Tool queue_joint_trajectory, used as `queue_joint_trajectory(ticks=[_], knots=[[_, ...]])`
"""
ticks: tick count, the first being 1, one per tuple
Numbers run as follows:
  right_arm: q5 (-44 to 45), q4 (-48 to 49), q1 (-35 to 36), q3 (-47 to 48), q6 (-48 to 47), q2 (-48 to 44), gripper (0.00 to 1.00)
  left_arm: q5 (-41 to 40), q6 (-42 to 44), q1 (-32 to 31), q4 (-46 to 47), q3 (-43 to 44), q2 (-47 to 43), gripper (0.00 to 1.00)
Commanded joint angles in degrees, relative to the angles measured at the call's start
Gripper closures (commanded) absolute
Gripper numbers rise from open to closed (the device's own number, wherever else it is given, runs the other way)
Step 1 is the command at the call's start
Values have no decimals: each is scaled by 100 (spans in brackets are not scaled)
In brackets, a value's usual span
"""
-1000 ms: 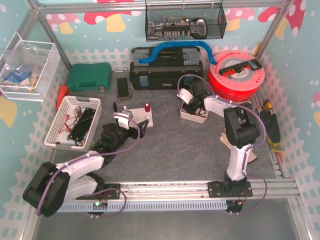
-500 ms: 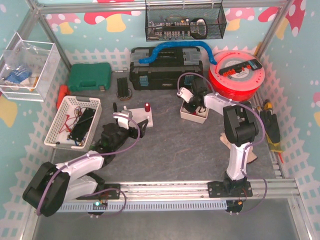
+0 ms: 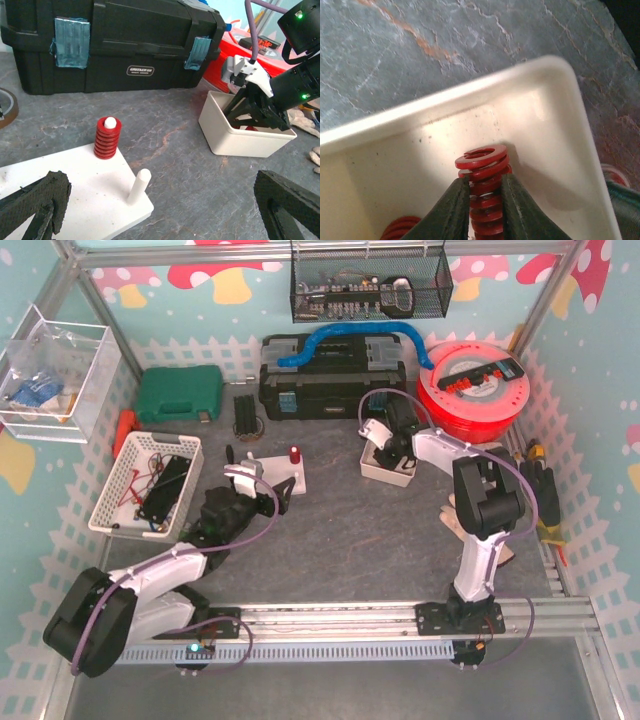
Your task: Install the large spring
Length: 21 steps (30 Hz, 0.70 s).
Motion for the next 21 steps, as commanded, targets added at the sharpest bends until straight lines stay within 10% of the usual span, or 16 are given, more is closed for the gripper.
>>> queue_joint_trajectory(ticks=[1, 21], knots=[[183, -228, -47, -217, 125, -172, 77, 22, 32, -25, 79, -63, 3, 1], [214, -299, -152, -170, 439, 578, 62, -51, 41, -22, 71, -114, -101, 1]])
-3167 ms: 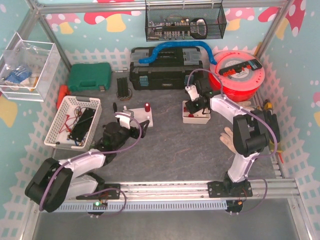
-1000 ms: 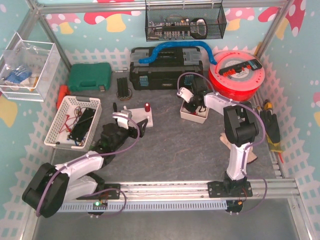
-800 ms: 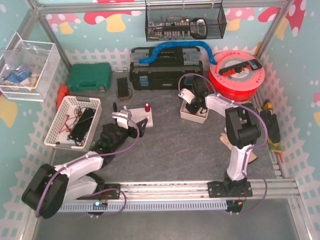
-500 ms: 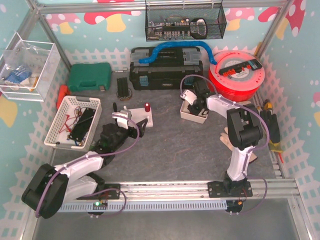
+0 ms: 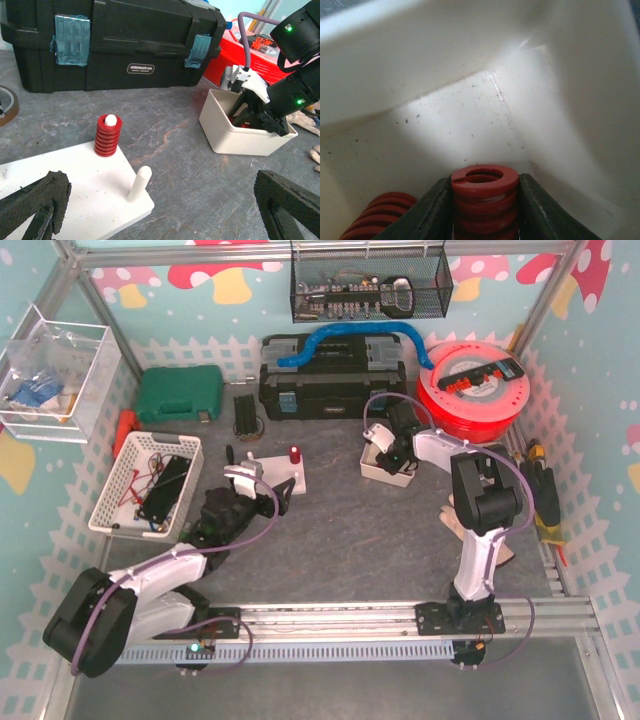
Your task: Install the large spring
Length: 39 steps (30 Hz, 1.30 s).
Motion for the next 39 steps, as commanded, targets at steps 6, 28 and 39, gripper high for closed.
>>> queue_joint_trajectory(ticks=[6, 28, 39], knots=[[7, 13, -17, -158, -90, 186, 76, -47, 50, -25, 78, -45, -26, 1], [-383, 1454, 868, -805, 931, -2205, 98, 36, -1005, -17, -739, 591, 63, 1], [-1323, 3556, 2029, -2455, 339, -3355, 100, 810, -1751, -25, -1847, 1602, 204, 30]])
